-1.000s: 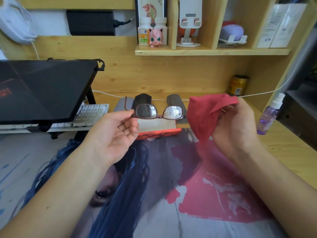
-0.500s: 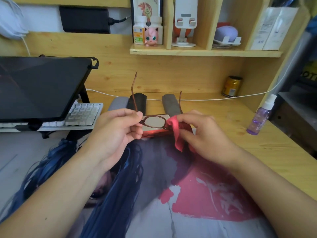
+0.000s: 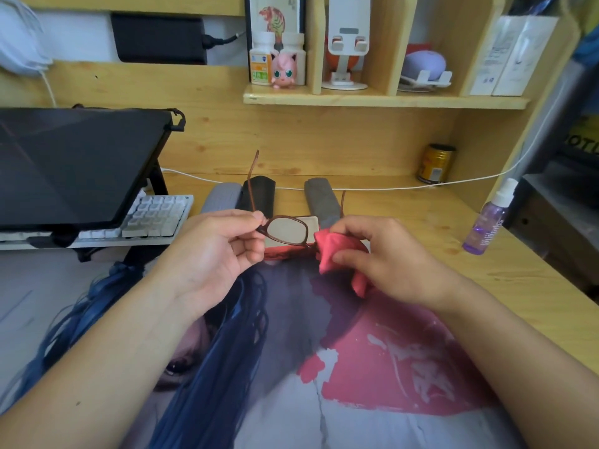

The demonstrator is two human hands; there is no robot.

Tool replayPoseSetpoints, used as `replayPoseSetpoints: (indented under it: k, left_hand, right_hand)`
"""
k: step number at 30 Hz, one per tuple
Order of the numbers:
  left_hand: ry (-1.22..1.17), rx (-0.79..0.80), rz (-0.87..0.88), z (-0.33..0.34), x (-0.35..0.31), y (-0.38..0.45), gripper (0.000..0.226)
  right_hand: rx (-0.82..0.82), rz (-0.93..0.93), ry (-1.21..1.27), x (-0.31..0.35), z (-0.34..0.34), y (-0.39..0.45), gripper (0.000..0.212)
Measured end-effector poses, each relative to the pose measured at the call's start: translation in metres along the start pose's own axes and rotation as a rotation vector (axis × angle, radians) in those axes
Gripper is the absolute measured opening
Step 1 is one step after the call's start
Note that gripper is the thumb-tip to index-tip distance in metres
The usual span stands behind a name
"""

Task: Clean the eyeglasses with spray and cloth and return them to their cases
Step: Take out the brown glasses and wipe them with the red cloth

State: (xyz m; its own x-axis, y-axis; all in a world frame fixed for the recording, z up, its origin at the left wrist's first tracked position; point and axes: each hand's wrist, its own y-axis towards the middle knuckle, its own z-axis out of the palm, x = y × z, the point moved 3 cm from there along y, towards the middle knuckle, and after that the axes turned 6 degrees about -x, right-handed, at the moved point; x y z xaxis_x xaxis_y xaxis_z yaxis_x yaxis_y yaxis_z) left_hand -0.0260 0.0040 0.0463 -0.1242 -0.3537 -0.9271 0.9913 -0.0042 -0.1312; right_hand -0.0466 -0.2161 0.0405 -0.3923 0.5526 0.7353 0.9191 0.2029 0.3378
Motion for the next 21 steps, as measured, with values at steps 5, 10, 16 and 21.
replayPoseSetpoints:
  k: [5,10,16,21]
  left_hand:
    - [-0.009,0.024,-0.070,0.004,0.009,-0.002,0.016]
    - [0.014,0.043,-0.060,0.007,0.010,-0.003,0.012]
    - [0.031,0.036,-0.013,0.002,0.005,0.000,0.009]
    - [0.066,0.050,0.035,0.001,0.004,0.002,0.008]
  right_hand:
    - [-0.065,0.009,0.025,0.004,-0.001,0.000,0.015]
    - [-0.070,-0.024,-0.124,0.001,0.002,-0.001,0.022]
    - [-0.079,-0.085,-0.238,-0.004,0.000,0.003,0.016]
    - [-0.149,-0.139,-0.347,0.003,-0.003,0.002,0.027]
